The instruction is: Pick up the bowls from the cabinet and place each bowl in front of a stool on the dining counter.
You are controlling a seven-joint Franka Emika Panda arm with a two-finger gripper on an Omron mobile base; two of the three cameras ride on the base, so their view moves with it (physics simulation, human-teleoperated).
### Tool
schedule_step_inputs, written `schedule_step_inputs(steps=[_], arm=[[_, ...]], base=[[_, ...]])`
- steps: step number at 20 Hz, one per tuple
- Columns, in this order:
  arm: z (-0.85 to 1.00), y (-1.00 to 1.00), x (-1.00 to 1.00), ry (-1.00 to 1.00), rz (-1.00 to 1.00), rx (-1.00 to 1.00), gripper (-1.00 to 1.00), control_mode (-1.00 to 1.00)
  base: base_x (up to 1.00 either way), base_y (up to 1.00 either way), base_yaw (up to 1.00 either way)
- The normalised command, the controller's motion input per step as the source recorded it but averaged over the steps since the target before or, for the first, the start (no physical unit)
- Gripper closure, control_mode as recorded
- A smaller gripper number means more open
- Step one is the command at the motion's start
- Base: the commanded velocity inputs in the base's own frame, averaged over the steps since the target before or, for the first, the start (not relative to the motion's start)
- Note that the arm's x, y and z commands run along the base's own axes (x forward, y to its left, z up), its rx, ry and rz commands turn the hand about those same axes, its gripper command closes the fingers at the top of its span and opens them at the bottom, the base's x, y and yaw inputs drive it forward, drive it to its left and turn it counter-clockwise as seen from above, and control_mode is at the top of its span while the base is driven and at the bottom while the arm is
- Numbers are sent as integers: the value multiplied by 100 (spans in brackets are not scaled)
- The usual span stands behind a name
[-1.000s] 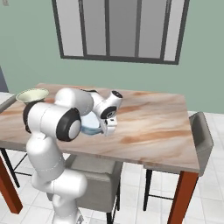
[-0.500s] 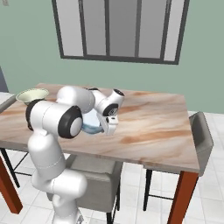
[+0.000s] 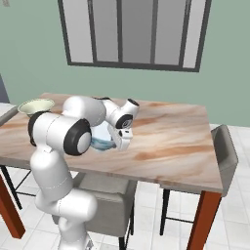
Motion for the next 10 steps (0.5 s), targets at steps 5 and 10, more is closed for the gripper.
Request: schedule_step_inputs(steps=[5, 10], arm=[[0, 0, 0, 0, 0, 0, 100, -100], [0, 0, 0, 0, 0, 0, 100, -100]], base=[[0, 0, 0], [0, 0, 0]])
